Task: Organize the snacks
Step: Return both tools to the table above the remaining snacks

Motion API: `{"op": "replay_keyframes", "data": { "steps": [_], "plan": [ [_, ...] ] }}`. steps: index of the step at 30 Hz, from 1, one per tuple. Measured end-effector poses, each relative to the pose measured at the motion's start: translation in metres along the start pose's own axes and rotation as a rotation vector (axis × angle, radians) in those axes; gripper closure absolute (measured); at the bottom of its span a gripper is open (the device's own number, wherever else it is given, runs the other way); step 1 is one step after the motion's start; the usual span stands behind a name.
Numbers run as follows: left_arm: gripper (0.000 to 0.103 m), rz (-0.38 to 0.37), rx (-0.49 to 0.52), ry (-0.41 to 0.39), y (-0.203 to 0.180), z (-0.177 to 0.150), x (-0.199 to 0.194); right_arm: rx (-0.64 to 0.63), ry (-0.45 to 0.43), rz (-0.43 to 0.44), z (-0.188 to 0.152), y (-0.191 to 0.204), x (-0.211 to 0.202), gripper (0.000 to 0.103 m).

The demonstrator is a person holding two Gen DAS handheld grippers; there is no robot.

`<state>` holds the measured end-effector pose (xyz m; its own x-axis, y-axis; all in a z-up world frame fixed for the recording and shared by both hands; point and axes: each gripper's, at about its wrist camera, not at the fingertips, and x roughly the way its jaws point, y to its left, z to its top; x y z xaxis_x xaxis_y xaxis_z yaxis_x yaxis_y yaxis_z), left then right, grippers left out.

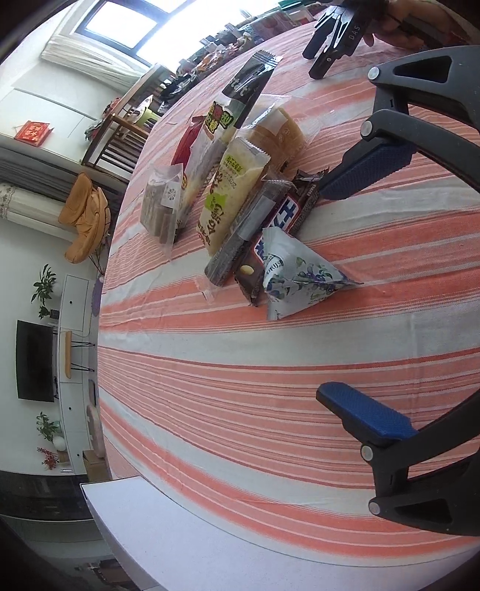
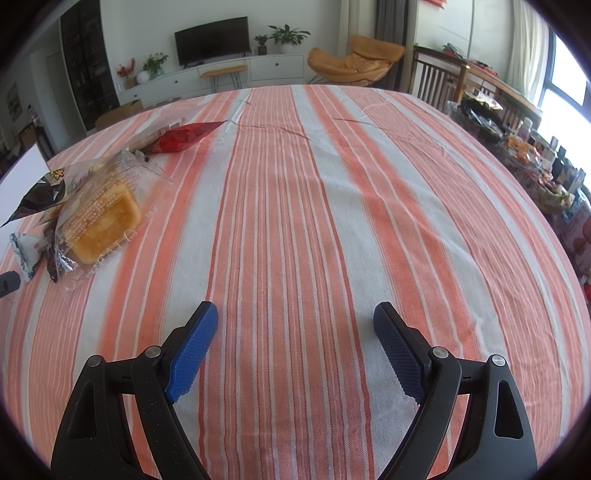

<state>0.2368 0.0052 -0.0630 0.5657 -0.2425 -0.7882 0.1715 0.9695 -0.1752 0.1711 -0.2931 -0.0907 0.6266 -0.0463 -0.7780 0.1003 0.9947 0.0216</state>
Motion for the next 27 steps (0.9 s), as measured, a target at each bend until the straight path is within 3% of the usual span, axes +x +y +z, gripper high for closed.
{"op": "replay_keyframes", "data": {
  "steps": [1,3,4,11,13,15,16,17,18,20,23,27],
  "plan": [
    [0.012,0.009,0.004,-0.001,-0.002,0.005,0.004,0.000,0.000,0.000,0.000,0.000,0.000,0.014],
    [0.034,-0.012,0.002,0.002,-0.003,0.012,0.011,0.000,0.000,0.000,0.000,0.000,0.000,0.014],
    [0.058,-0.026,0.001,0.015,-0.003,0.013,0.014,0.000,0.000,0.000,0.000,0.000,0.000,0.014],
    [0.079,0.036,0.009,0.003,0.018,-0.015,-0.022,0.000,0.001,0.000,0.000,0.000,0.000,0.014],
    [0.079,0.042,0.030,0.000,0.024,-0.027,-0.038,0.000,0.001,0.000,0.000,0.000,0.000,0.014],
    [0.072,0.036,0.041,-0.007,0.030,-0.037,-0.052,0.000,0.001,0.000,0.000,0.000,0.000,0.014],
    [0.051,0.029,0.043,-0.007,0.032,-0.040,-0.055,0.000,0.001,0.000,0.000,0.000,0.000,0.014],
    [0.023,0.023,0.044,-0.011,0.033,-0.042,-0.057,0.000,0.001,0.000,0.000,0.000,0.000,0.014],
    [0.014,0.027,0.045,-0.026,0.032,-0.044,-0.059,0.000,0.001,0.000,0.000,0.000,0.000,0.014],
    [0.010,0.033,0.061,-0.057,0.026,-0.045,-0.058,0.000,0.001,0.000,0.000,0.000,0.000,0.014],
    [0.010,0.019,0.104,-0.042,0.012,-0.035,-0.042,0.000,0.001,0.000,0.001,0.001,0.001,0.014],
    [0.010,0.067,0.168,-0.014,-0.012,-0.010,-0.011,0.001,0.001,0.000,0.001,0.000,0.001,0.014]
  ]
}}
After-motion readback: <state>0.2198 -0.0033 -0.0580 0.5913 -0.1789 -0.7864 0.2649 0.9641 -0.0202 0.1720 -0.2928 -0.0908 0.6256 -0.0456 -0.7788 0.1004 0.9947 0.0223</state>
